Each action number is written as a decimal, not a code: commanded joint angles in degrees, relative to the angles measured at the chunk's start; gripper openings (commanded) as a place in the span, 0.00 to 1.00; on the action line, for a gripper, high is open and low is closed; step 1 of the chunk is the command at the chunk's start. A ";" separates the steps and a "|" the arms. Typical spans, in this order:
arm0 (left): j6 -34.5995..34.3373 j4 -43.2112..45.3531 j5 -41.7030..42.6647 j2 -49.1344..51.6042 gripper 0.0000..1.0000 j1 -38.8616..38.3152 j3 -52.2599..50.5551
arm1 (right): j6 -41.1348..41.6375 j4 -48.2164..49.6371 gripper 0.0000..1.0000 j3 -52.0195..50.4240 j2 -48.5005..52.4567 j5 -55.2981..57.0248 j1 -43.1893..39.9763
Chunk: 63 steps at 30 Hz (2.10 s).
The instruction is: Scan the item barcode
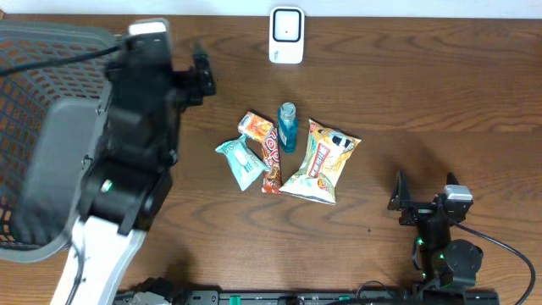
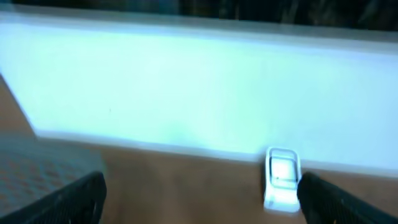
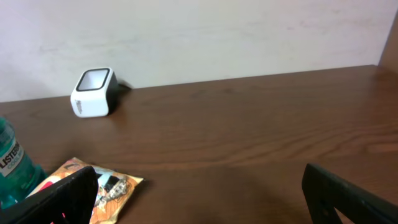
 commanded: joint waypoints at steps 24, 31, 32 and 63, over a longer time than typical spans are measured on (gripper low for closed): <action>32.39 -4.52 27.96 -28.41 0.98 0.09 -9.05 | -0.57 -0.24 0.99 -0.04 -0.26 0.04 0.13; 24.28 -5.70 28.13 -40.92 0.98 4.24 -9.16 | -0.57 -0.24 0.99 -0.04 -0.26 0.04 0.13; 22.97 -6.10 28.15 -41.99 0.98 5.22 -9.16 | -0.57 -0.24 0.99 -0.04 -0.26 0.04 0.13; 12.87 -14.60 34.91 -63.45 0.98 15.78 -10.99 | 27.78 -0.17 0.99 -0.04 -0.26 -0.94 0.13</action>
